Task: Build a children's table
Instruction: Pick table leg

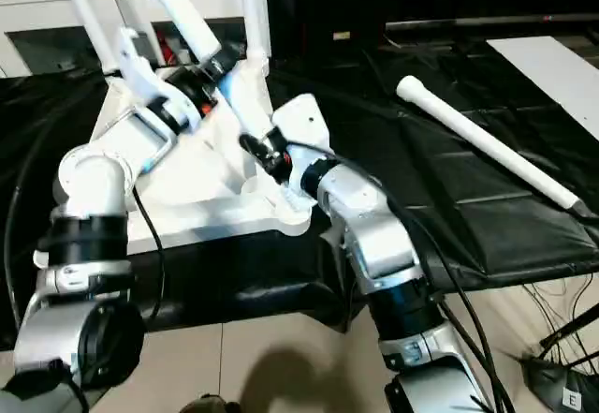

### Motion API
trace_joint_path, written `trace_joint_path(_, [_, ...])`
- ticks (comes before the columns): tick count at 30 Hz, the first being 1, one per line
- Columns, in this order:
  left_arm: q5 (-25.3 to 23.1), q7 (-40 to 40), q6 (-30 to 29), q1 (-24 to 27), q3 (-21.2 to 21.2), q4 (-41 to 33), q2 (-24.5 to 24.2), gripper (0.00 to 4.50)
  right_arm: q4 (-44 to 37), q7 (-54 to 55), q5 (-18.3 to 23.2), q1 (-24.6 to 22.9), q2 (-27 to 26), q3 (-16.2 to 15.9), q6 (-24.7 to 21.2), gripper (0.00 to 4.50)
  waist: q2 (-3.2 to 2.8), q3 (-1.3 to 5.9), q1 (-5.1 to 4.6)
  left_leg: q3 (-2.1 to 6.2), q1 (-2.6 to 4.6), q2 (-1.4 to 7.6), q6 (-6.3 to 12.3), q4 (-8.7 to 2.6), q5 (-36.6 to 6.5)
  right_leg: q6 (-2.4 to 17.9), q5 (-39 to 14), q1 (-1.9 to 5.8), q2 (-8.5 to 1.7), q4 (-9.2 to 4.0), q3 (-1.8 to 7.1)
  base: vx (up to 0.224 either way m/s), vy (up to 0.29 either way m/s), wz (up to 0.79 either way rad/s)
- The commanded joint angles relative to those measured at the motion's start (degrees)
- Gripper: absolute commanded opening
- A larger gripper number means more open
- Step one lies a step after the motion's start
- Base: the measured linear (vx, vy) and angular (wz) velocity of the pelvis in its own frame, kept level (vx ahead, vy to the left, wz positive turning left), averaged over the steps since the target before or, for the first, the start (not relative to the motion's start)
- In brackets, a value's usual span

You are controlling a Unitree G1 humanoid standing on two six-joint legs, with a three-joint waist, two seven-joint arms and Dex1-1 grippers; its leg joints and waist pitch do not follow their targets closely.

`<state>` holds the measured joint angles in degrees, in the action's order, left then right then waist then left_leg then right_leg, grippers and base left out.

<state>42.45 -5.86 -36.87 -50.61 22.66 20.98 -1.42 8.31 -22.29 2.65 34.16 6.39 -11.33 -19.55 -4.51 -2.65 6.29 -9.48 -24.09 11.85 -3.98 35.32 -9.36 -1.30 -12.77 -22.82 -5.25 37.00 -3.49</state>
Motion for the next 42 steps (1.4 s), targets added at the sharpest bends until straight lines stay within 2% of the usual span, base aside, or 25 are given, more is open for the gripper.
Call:
trace_joint_path(1, [-0.8, 1.2, 0.4, 0.4, 0.5, 0.3, 0.1, 2.84, -0.6, 0.9, -0.3, 1.4, 0.0, 0.5, 2.1, 1.78, -0.37, 4.72, -0.05, 0.34, 1.91, -0.03, -1.65, -3.56, -6.6, 12.0, 9.9, 3.43, -1.79, -3.51, 1.54, 0.0, 0.0, 0.0])
trace_joint_path(3, [-0.6, 1.1, 0.3, 0.5, 0.2, 0.3, 0.6, 2.74, -0.4, 1.1, -0.5, 1.5, 0.1, 0.3, 2.5, 1.78, -0.34, 4.64, -0.09, 0.3, 1.92, 0.0, -1.48, -3.61, -7.3, 12.2, 9.1, 3.41, -1.83, -3.61, 1.55, 0.0, 0.0, 0.0])
trace_joint_path(4, [-0.5, 1.0, 0.3, 0.6, 0.1, 0.2, 0.8, 2.65, -0.3, 1.1, -0.6, 1.4, 0.1, 0.2, 2.6, 1.78, 0.15, 4.57, -0.1, 0.24, 1.88, 0.04, -1.35, -3.7, -7.6, 12.3, 8.4, 3.44, -1.85, -3.74, 1.59, 0.0, 0.0, 0.0])
trace_joint_path(5, [-0.2, 0.6, 0.2, 0.7, 0.0, 0.1, 0.9, 2.53, -0.2, 1.2, -0.8, 1.4, 0.0, 0.1, 2.8, 1.78, -0.09, 4.56, -0.02, 0.26, 1.88, 0.06, -1.27, -3.69, -7.8, 12.4, 7.6, 3.41, -1.91, -3.7, 1.59, 0.0, 0.0, 0.0])
trace_joint_path(12, [0.0, 0.2, 0.0, 0.7, -0.5, -0.4, 0.8, 2.07, 0.7, 0.9, -1.2, 1.7, -0.2, 0.1, 3.4, 1.78, -0.05, 4.64, -0.02, 0.25, 1.82, 0.03, -0.39, -3.53, -6.6, 12.5, 8.4, 3.41, -1.86, -3.61, 1.62, 0.0, 0.0, 0.0])
trace_joint_path(13, [0.1, 0.3, 0.0, 0.7, -0.4, -0.5, 0.8, 1.88, 0.7, 0.3, -0.8, 1.7, -0.3, 0.1, 3.1, 1.78, -0.05, 4.65, -0.02, 0.26, 1.82, 0.04, -0.3, -3.52, -6.5, 12.5, 8.6, 3.4, -1.84, -3.58, 1.62, 0.0, 0.0, 0.0])
trace_joint_path(16, [0.1, -1.0, 0.0, 0.8, -0.9, -1.0, 0.5, 1.8, 0.7, -0.8, -0.2, 1.6, -0.5, 0.0, 3.7, 1.78, -0.07, 4.69, 0.01, 0.26, 1.79, 0.03, -0.02, -3.47, -6.1, 12.7, 9.3, 3.41, -1.84, -3.52, 1.59, 0.0, 0.0, 0.0])
trace_joint_path(18, [-0.3, -1.9, -0.1, 0.9, -1.4, -1.2, 0.2, 1.76, 0.8, -1.1, 0.4, 1.6, -0.7, 0.3, 3.8, 2.34, -0.07, 4.66, 0.01, 0.23, 1.82, 0.05, -0.04, -3.5, -6.5, 12.8, 8.7, 3.38, -1.87, -3.56, 1.59, 0.0, 0.0, 0.0])
trace_joint_path(20, [-1.1, -3.3, 0.0, 1.1, -2.5, -1.5, -0.5, 1.75, 0.8, -1.9, 1.7, 1.6, -1.0, 1.0, 3.4, 2.51, -0.12, 4.65, -0.01, 0.24, 1.84, 0.08, 0.32, -3.55, -7.2, 12.8, 8.2, 3.38, -1.9, -3.58, 1.63, 0.0, 0.0, 0.0])
trace_joint_path(22, [-2.7, -8.8, -0.9, 1.8, -6.5, -3.1, -2.9, 1.75, 0.1, -3.7, 4.6, 1.9, -1.0, 2.7, 0.7, 2.71, -0.08, 4.63, -0.1, 0.27, 1.91, 0.17, 0.63, -3.65, -7.3, 12.7, 7.5, 3.3, -1.83, -3.63, 1.6, 0.0, 0.0, 0.0])
trace_joint_path(23, [-3.1, -15.1, -2.6, 2.5, -10.4, -5.0, -5.5, 1.75, -1.6, -7.2, 8.8, 2.1, -0.2, 4.4, -3.5, 2.83, -0.11, 4.61, -0.06, 0.32, 2.05, 0.17, 1.07, -3.75, -7.4, 13.0, 7.0, 3.33, -1.78, -3.65, 1.58, 0.0, 0.0, 0.0])
trace_joint_path(24, [-3.0, -16.8, -3.2, 2.7, -11.3, -5.6, -6.2, 1.75, -2.2, -8.2, 10.1, 2.1, 0.1, 5.0, -4.9, 2.9, -0.31, 4.73, 0.07, 0.38, 2.05, 0.32, 1.0, -3.7, -7.2, 13.2, 7.2, 3.32, -1.87, -3.4, 1.58, 0.0, 0.0, 0.0])
trace_joint_path(26, [-1.7, -21.4, -5.9, 2.9, -13.3, -7.1, -8.3, 1.75, -4.2, -12.7, 14.4, 2.2, 2.2, 5.8, -11.2, 2.93, -0.38, 4.72, 0.22, 0.28, 2.28, 0.35, 0.88, -3.57, -6.6, 13.9, 8.4, 3.19, -1.72, -3.33, 1.62, 0.0, 0.0, 0.0])
trace_joint_path(27, [-0.9, -23.8, -7.3, 3.0, -14.4, -8.1, -9.5, 1.75, -5.3, -15.8, 16.6, 2.1, 3.8, 5.9, -14.5, 2.93, -0.04, 4.57, 0.2, 0.15, 2.15, 0.26, 0.96, -3.63, -6.4, 14.1, 8.8, 3.23, -1.56, -3.33, 1.62, 0.0, 0.0, 0.0])
trace_joint_path(28, [-0.1, -27.0, -8.6, 3.0, -15.5, -9.2, -11.0, 1.75, -6.9, -20.3, 19.1, 1.7, 6.7, 5.3, -18.1, 2.93, -0.17, 4.63, 0.34, 0.16, 2.12, 0.24, 0.74, -3.62, -6.1, 14.2, 9.1, 3.33, -1.66, -3.2, 1.61, 0.0, 0.0, 0.0])
trace_joint_path(29, [-0.1, -27.0, -8.6, 3.0, -15.5, -9.2, -11.0, 1.75, -6.9, -20.3, 19.1, 1.7, 6.7, 5.3, -18.1, 2.93, 0.13, 4.58, 0.28, 0.11, 2.05, 0.2, 0.73, -3.65, -6.2, 14.3, 9.1, 3.39, -1.63, -3.26, 1.59, 0.0, 0.0, 0.0])
trace_joint_path(31, [1.3, -31.3, -10.0, 2.5, -16.3, -10.1, -13.0, 1.75, -8.2, -26.1, 22.5, 1.4, 10.8, 4.9, -23.0, 2.93, 0.17, 4.51, 0.43, 0.02, 1.93, 0.17, 0.43, -3.61, -6.1, 14.3, 8.3, 3.46, -1.79, -3.32, 1.66, 0.0, 0.0, 0.0])
trace_joint_path(32, [1.5, -31.9, -10.1, 2.4, -16.3, -10.2, -13.3, 1.75, -8.2, -26.8, 22.9, 1.4, 11.4, 4.9, -23.6, 2.93, 0.23, 4.5, 0.41, 0.0, 1.86, 0.1, 0.33, -3.57, -6.3, 14.4, 7.9, 3.57, -1.85, -3.32, 1.66, 0.0, 0.0, 0.0])
trace_joint_path(34, [3.4, -34.3, -11.0, 1.4, -15.4, -10.1, -13.7, 1.75, -7.1, -28.2, 25.1, 1.8, 12.7, 6.0, -26.5, 2.93, 0.77, 4.51, 0.29, -0.15, 1.81, 0.12, 0.52, -3.59, -6.2, 14.7, 6.5, 3.53, -1.95, -3.44, 1.71, 0.0, 0.0, 0.0])
trace_joint_path(36, [4.7, -35.2, -11.8, 1.0, -14.5, -10.2, -13.7, 1.75, -6.8, -28.3, 25.9, 2.1, 13.2, 6.4, -28.2, 2.93, 0.57, 4.58, 0.37, -0.17, 1.86, 0.17, 0.57, -3.46, -5.8, 15.2, 5.8, 3.38, -2.03, -3.35, 1.72, 0.0, 0.0, 0.0])
trace_joint_path(37, [4.8, -35.3, -11.9, 1.0, -14.4, -10.3, -13.7, 1.75, -6.7, -28.3, 25.9, 2.1, 13.2, 6.5, -28.3, 2.93, 0.59, 4.57, 0.33, -0.19, 1.84, 0.16, 0.63, -3.45, -5.7, 15.3, 5.7, 3.36, -2.0, -3.33, 1.72, 0.0, 0.0, 0.0])
trace_joint_path(38, [6.5, -35.8, -12.9, 0.8, -13.5, -10.7, -13.4, 1.74, -6.5, -28.1, 26.3, 2.4, 13.4, 6.7, -29.5, 2.93, 0.89, 4.59, 0.31, -0.23, 1.86, 0.2, 0.79, -3.43, -5.4, 15.3, 5.6, 3.31, -2.0, -3.42, 1.71, 0.0, 0.0, 0.0])
trace_joint_path(40, [7.4, -36.2, -13.5, 0.7, -13.0, -10.9, -13.3, 1.74, -6.4, -28.2, 26.5, 2.5, 13.6, 6.8, -30.2, 2.93, 0.67, 4.71, 0.47, -0.21, 1.88, 0.2, 1.01, -3.36, -4.7, 15.6, 5.7, 3.27, -2.02, -3.29, 1.68, 0.0, 0.0, 0.0])
trace_joint_path(42, [8.2, -36.7, -14.0, 0.7, -12.6, -11.1, -13.4, 1.74, -6.5, -28.6, 26.9, 2.6, 13.9, 6.6, -31.0, 2.93, 0.83, 4.65, 0.49, -0.23, 1.94, 0.24, 0.97, -3.4, -5.1, 15.4, 5.1, 3.2, -1.97, -3.33, 1.68, 0.0, 0.0, 0.0])
